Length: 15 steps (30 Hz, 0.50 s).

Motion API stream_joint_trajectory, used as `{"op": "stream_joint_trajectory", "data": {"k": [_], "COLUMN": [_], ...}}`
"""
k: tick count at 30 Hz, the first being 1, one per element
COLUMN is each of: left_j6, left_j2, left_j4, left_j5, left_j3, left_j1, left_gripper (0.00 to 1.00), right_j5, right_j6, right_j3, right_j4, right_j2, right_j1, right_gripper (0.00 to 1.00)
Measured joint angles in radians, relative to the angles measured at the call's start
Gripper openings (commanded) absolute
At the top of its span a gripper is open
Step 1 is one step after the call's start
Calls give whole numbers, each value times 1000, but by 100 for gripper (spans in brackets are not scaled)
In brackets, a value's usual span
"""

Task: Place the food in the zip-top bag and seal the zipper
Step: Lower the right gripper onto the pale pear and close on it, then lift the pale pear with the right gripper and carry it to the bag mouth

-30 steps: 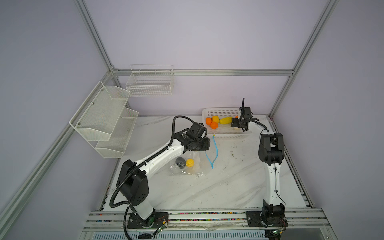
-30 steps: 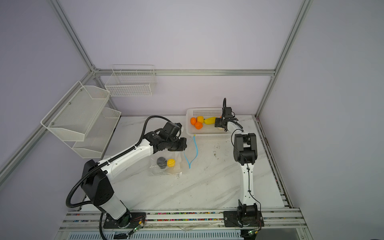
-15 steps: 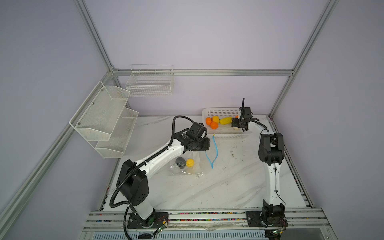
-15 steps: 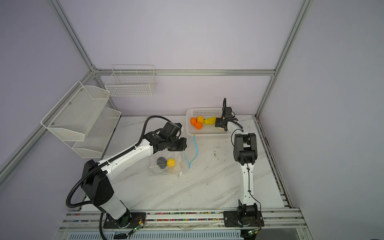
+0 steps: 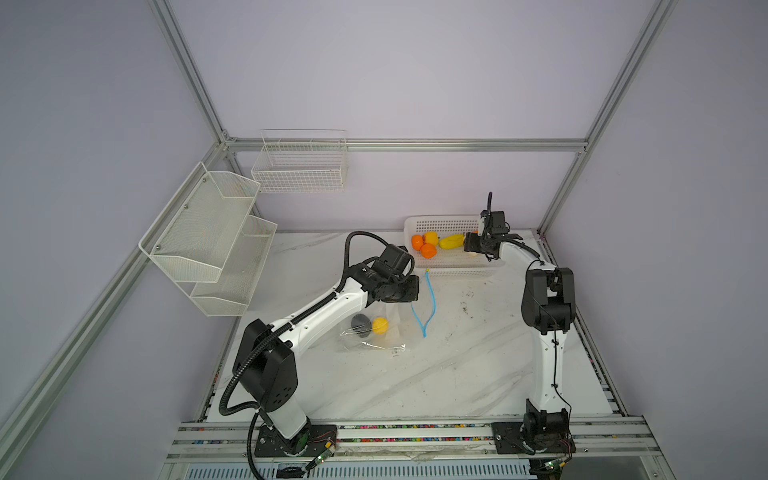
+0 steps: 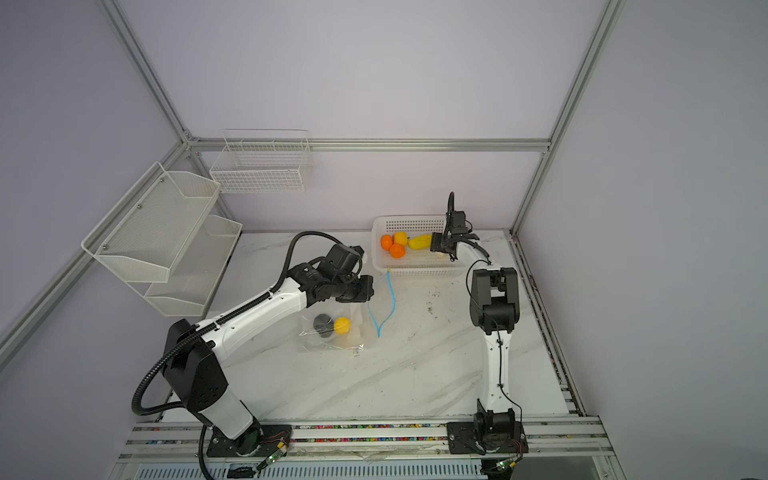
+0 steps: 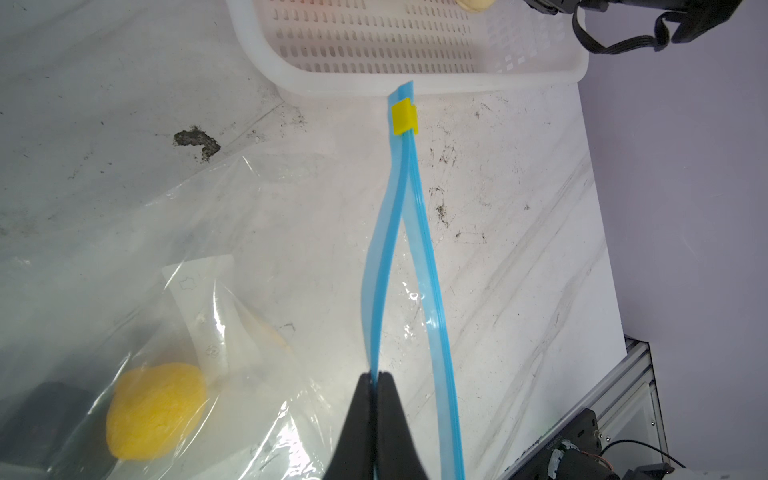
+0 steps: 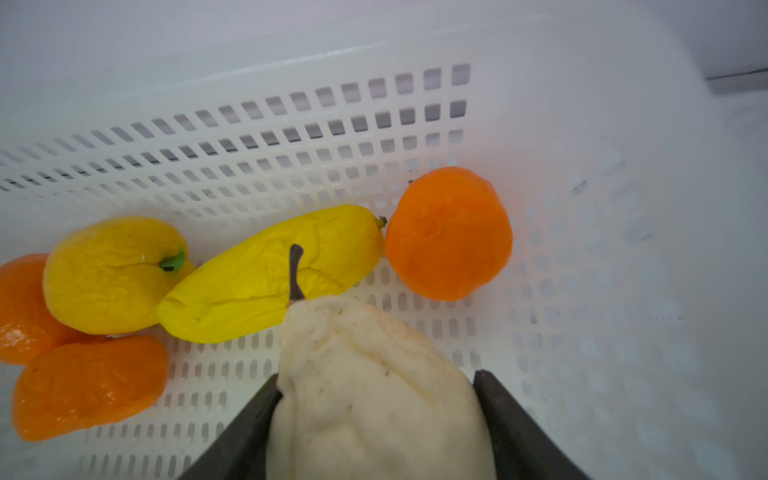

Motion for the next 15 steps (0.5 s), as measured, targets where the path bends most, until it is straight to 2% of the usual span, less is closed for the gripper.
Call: {"op": "stream_joint_trajectory", "data": {"k": [8, 15], "left_j6": [0, 0], "left_j2": [0, 0], "left_j4": [0, 1], "left_j5": [1, 15], "left_j3": [0, 0], "left_j1": [0, 0], "left_gripper": [0, 0], "right_j5": [-22, -60], "right_j6": [18, 70], "right_j3": [-51, -198], "right_j4": [1, 10], "right_j2": [-94, -261], "right_j1": [0, 17], "right_gripper": [59, 59]}}
